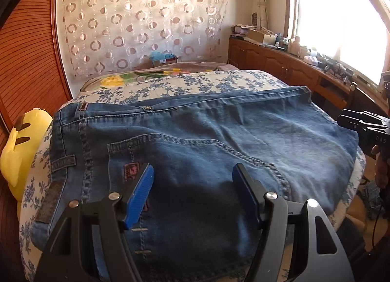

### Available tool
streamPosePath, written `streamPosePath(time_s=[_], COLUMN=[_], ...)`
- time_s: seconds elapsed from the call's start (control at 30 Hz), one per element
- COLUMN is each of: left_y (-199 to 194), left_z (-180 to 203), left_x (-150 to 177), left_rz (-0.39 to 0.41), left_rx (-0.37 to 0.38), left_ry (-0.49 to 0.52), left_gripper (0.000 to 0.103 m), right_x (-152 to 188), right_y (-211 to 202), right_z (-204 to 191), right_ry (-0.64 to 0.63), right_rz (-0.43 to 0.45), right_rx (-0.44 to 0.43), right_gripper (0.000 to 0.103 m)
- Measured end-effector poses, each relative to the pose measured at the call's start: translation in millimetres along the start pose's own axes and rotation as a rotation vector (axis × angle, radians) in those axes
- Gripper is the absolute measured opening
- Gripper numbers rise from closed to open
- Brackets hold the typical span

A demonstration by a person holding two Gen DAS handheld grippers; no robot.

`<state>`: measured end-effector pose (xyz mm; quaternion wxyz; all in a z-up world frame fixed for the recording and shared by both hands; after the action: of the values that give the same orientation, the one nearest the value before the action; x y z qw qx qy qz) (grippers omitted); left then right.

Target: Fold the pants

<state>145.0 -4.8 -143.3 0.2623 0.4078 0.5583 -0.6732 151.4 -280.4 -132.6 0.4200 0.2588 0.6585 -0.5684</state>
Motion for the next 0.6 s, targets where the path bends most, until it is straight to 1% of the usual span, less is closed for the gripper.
streamPosePath(time_s=[0.13,0.27,0.4,0.6], left_y=[-10,-17,-23,-23], left_z=[9,18,25,33], left_x=[-3,-6,-8,-7], left_rz=[0.016,0.022,0.023,0.014], left_rx=[0.023,0.034,0.050,0.057], left_ry=[0.003,0.011,0.020,0.030], left_gripper=[0.067,0.067,0.067,0.067], right_x=[4,18,29,37], right_y=[-17,-27,-36,-39], right_z=[27,48,59,65], right_ry=[0.041,0.090,0.139,0.169], right_rz=[-0.009,-0.037,-0.035,-0.054], right_rx=[0.059,0.102,0.121,0.124], right_gripper=[0.059,0.059,0.059,0.059])
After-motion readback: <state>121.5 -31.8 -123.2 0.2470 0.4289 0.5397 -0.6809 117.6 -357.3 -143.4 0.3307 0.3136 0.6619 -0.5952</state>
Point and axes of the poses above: each gripper's, at about its wrist camera, not at the fingertips, and y roughly the way its jaws point, z to its right, x to its underside, the point moved 6 cm from there along y, roughly the way its jaws point, and after that the axes turned 6 degrees about z, right-handed, at the moved point
